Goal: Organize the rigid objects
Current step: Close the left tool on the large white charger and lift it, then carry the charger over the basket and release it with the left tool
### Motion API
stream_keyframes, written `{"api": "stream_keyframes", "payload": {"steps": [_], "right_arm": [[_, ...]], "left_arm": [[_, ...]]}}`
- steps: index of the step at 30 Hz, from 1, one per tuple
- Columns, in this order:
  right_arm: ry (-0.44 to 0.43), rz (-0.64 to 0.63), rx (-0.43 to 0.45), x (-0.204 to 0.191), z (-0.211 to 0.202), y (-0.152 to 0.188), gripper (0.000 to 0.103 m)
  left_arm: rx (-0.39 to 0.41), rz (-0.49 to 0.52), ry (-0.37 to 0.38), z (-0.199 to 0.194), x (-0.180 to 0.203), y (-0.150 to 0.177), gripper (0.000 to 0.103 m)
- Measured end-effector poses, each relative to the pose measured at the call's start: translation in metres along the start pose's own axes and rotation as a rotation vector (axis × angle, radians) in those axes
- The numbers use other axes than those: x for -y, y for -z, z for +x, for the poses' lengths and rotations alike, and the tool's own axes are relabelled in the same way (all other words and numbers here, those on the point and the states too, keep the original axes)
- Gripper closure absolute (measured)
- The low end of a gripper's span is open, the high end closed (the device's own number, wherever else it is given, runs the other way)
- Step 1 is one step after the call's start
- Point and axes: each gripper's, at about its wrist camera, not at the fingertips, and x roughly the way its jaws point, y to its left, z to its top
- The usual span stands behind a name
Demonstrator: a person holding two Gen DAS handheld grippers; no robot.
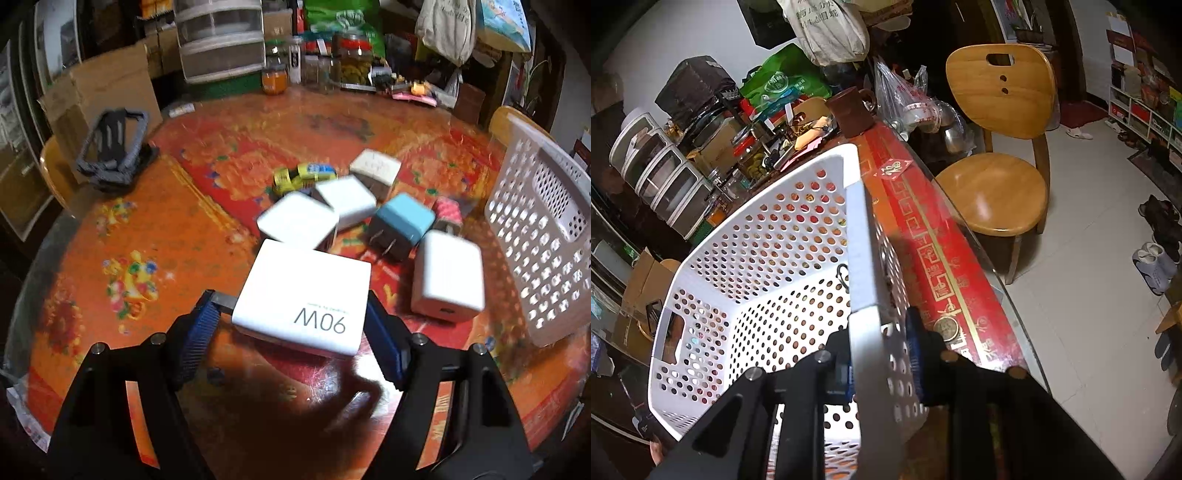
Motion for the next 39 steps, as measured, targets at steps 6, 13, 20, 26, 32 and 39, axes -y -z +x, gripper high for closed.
{"api": "stream_keyframes", "payload": {"steps": [6,13,20,26,32,39], "right_arm": [[0.016,-0.013,0.039,-0.002,-0.004,0.001,0.087],[0.021,-0.018,0.049,-0.002,-0.004,0.001,0.088],[0.026,-0.025,0.048,-0.002,-0.004,0.001,0.089],[0.033,-0.031,0.042,-0.003,-0.004,0.001,0.089],[0.037,-0.033,0.036,-0.004,-0.004,0.0,0.089],[0.036,-0.035,0.033,-0.004,-0.004,0.0,0.089]], "left_arm": [[0.075,0.047,0.01,-0.05,0.023,-0.028,0.029],[0.117,0.112,0.057,-0.08,0.072,-0.076,0.029],[0.119,0.227,0.107,-0.089,0.144,-0.114,0.029],[0.104,0.306,0.147,-0.09,0.201,-0.128,0.029],[0.055,0.364,0.155,-0.064,0.235,-0.131,0.029],[0.031,0.419,0.194,-0.049,0.249,-0.126,0.029]]}}
